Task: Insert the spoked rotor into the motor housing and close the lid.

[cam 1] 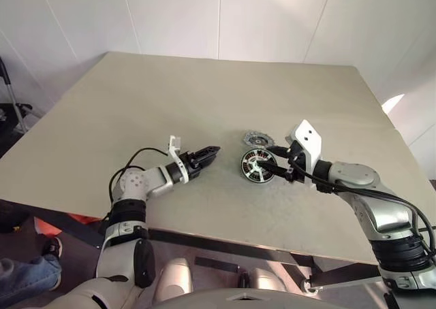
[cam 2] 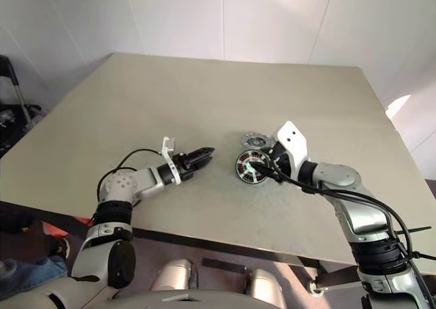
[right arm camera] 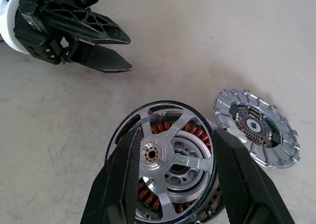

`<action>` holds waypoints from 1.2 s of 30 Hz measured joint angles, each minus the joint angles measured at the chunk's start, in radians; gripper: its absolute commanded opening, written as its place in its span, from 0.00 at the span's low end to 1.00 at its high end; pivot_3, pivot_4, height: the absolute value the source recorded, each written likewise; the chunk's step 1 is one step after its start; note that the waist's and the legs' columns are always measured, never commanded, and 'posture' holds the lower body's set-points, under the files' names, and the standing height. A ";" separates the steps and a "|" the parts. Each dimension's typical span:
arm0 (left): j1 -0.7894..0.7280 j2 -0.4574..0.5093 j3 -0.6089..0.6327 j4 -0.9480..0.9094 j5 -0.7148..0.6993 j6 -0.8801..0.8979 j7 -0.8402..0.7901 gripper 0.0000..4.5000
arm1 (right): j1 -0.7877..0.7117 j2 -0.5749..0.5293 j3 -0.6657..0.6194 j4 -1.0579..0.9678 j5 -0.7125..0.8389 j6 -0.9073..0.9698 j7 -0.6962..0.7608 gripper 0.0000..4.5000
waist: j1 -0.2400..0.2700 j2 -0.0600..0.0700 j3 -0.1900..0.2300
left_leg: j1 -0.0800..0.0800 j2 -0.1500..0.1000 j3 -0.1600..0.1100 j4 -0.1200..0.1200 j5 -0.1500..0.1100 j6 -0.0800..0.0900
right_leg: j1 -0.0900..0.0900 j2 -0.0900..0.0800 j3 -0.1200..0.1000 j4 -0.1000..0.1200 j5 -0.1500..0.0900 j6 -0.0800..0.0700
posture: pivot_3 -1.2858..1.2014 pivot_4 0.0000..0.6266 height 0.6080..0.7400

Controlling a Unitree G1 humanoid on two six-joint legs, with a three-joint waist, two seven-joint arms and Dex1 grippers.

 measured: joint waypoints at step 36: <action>0.013 0.031 -0.007 0.000 -0.003 -0.045 -0.002 0.58 | 0.019 -0.011 0.089 0.118 -0.153 -0.269 0.045 0.06 | -0.002 0.000 0.000 | 0.002 0.000 0.000 0.000 -0.001 0.002 | 0.004 0.000 -0.001 -0.003 0.003 -0.005 | 0.52 0.00 1.00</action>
